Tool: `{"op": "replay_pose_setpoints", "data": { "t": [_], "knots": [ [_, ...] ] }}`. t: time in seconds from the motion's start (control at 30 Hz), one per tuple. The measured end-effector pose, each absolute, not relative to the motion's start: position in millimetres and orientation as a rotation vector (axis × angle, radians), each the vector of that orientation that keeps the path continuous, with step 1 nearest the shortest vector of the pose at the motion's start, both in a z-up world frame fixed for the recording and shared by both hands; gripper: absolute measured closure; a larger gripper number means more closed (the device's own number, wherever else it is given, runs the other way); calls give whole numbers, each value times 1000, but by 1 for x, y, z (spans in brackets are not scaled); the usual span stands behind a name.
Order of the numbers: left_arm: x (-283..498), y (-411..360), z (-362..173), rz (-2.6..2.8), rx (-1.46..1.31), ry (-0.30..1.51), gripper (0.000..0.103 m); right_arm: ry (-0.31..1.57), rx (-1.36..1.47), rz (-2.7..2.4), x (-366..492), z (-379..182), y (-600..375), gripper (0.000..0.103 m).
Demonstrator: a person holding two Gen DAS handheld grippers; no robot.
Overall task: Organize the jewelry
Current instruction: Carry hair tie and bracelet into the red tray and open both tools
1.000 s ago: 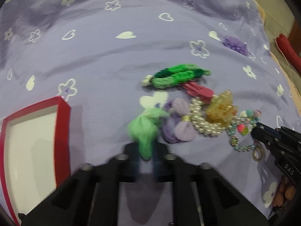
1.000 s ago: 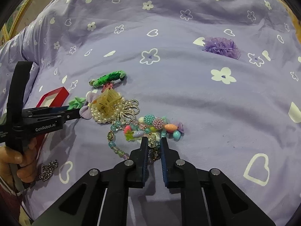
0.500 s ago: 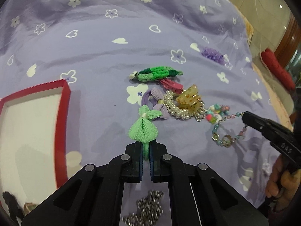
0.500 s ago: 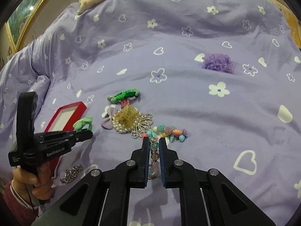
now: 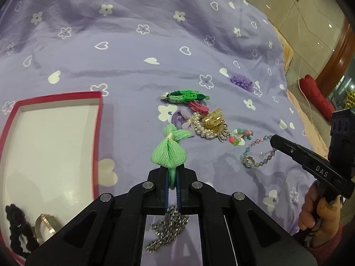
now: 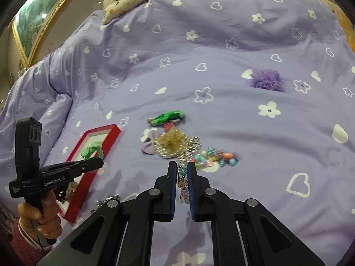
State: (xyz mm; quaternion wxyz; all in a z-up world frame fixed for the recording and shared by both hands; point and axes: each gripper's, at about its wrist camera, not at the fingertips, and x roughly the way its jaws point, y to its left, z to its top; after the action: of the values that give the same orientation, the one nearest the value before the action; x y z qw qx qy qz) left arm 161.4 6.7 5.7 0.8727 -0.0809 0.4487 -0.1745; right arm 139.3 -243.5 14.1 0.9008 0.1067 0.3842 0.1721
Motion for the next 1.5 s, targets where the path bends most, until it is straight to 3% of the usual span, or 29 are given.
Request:
{"op": "replay_pose_setpoints", "data": {
  "t": [0.7, 1.5],
  "knots": [
    [122, 103, 22, -214, -257, 876, 99, 752, 167, 584, 135, 44, -126, 94],
    [137, 203, -23, -93, -373, 961, 99, 844, 123, 818, 156, 16, 24, 94]
  ]
}}
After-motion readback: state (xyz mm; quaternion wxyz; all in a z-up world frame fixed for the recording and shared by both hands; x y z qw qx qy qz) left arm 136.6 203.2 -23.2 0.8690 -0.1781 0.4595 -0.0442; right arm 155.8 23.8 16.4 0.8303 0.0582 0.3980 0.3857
